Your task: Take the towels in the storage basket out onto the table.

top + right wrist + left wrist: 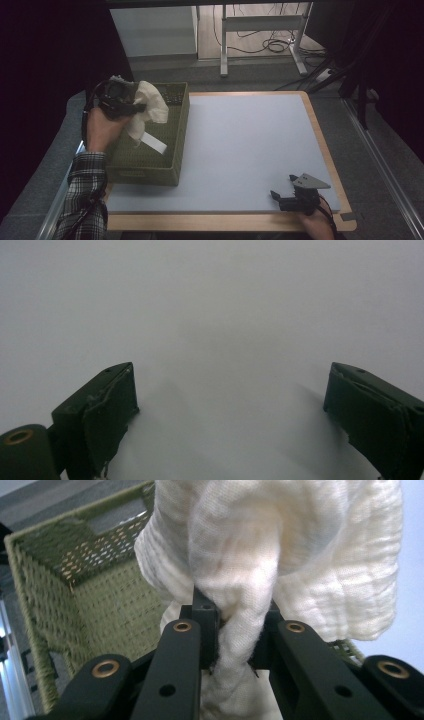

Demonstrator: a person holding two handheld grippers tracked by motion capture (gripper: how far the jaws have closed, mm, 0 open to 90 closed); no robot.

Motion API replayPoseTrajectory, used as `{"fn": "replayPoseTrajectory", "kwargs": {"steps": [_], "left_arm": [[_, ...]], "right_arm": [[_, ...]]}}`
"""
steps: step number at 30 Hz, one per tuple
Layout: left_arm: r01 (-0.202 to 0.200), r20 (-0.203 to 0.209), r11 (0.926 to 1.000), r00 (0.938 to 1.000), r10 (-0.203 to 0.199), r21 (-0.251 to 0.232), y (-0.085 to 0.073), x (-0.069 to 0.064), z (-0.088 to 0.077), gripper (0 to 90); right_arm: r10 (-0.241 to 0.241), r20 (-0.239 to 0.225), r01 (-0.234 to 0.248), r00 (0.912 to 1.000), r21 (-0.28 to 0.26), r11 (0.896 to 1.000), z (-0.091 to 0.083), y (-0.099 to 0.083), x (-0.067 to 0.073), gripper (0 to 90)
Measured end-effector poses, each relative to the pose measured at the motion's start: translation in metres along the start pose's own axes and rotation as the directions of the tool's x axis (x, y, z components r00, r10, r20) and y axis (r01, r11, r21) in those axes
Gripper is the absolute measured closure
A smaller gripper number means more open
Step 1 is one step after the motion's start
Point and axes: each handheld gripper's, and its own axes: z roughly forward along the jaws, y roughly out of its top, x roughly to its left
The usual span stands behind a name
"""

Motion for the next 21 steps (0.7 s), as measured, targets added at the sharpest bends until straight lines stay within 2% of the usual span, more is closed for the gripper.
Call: {"fn": "replayPoseTrajectory", "kwargs": {"steps": [6, 14, 18, 21], "left_arm": [[-0.035, 0.012, 0.9992, 0.9993, 0.035, -0.019, 0.013, -0.016, -0.004, 78.9], [-0.078, 0.043, 0.9963, 0.9959, 0.08, -0.035, 0.029, -0.038, 0.002, 78.7], [-0.094, 0.046, 0.9949, 0.9943, 0.096, -0.037, 0.035, -0.044, 0.004, 78.7], [-0.107, 0.062, 0.9928, 0.9919, 0.111, -0.053, 0.042, -0.055, 0.007, 78.7]], "right_arm": [[0.0, 0.0, 0.0, 1.0, 0.0, 1.0, 0.0, 0.0, 0.0, 6.9], [0.001, 0.0, -0.001, 1.0, 0.0, 1.0, 0.0, 0.0, 0.0, 7.0], [0.001, 0.0, -0.001, 1.0, 0.0, 1.0, 0.0, 0.0, 0.0, 7.0], [0.004, -0.002, -0.004, 1.0, 0.0, 1.0, 0.0, 0.0, 0.0, 7.0]]}}
